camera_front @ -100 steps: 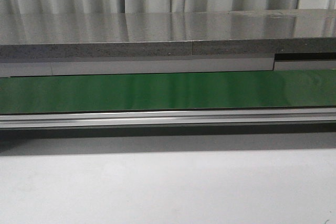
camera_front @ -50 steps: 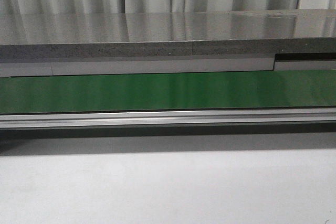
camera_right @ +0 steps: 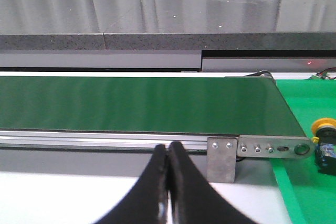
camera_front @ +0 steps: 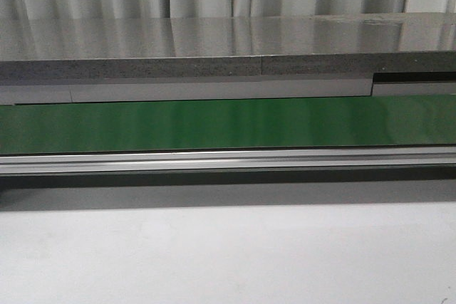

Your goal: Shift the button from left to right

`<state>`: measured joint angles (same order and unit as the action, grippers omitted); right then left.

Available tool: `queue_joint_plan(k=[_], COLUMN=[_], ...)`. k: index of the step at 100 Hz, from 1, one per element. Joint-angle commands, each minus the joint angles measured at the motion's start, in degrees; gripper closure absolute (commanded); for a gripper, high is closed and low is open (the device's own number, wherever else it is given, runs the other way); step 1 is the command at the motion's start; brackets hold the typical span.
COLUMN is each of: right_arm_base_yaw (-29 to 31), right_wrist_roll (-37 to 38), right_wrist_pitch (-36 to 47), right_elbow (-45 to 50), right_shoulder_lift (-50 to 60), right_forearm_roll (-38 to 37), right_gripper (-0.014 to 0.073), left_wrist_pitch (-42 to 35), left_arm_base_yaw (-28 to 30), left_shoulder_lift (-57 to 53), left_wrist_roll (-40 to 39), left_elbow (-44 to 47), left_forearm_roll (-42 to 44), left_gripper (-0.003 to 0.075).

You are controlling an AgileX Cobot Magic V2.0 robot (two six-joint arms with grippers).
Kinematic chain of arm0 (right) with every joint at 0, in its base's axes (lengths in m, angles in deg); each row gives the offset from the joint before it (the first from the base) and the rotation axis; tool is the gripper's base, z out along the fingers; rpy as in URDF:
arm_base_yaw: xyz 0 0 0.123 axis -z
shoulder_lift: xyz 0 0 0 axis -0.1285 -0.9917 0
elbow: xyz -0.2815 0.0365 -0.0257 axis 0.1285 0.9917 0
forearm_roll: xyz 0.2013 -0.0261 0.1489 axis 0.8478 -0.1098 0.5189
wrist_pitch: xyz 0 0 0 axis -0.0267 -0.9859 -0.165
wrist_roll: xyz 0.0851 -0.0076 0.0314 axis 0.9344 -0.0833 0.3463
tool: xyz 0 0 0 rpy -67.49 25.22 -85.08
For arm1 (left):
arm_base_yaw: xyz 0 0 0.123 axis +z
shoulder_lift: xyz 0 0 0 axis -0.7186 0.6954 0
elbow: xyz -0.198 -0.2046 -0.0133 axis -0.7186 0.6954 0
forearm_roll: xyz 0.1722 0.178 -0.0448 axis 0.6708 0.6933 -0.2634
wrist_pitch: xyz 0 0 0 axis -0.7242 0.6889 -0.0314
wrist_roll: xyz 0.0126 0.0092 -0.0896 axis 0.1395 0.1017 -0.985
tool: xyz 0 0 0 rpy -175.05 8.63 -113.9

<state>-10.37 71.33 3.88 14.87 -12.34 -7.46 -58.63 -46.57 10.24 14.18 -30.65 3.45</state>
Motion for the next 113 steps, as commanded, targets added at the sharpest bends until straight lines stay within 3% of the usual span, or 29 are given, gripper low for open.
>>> queue_joint_plan(k=[1, 12, 113], right_arm_base_yaw=[-0.02, -0.02, -0.02], right_wrist_roll=[0.02, 0.02, 0.02], right_wrist_pitch=[4.93, 4.93, 4.93], right_elbow=[-0.98, -0.98, -0.98], right_shoulder_lift=[0.82, 0.82, 0.82], right_forearm_roll=[-0.42, -0.42, -0.42], right_gripper=[0.0661, 0.0661, 0.0661], left_wrist_pitch=[-7.28, -10.63, -10.29], left_arm_base_yaw=[-0.42, -0.42, -0.30], left_shoulder_lift=[-1.68, -1.68, -1.68], left_wrist_roll=[-0.93, -1.06, -1.39], left_elbow=[0.92, 2.65, 2.65], left_forearm_roll=[0.11, 0.11, 0.46], left_gripper=[0.0741, 0.0741, 0.0741])
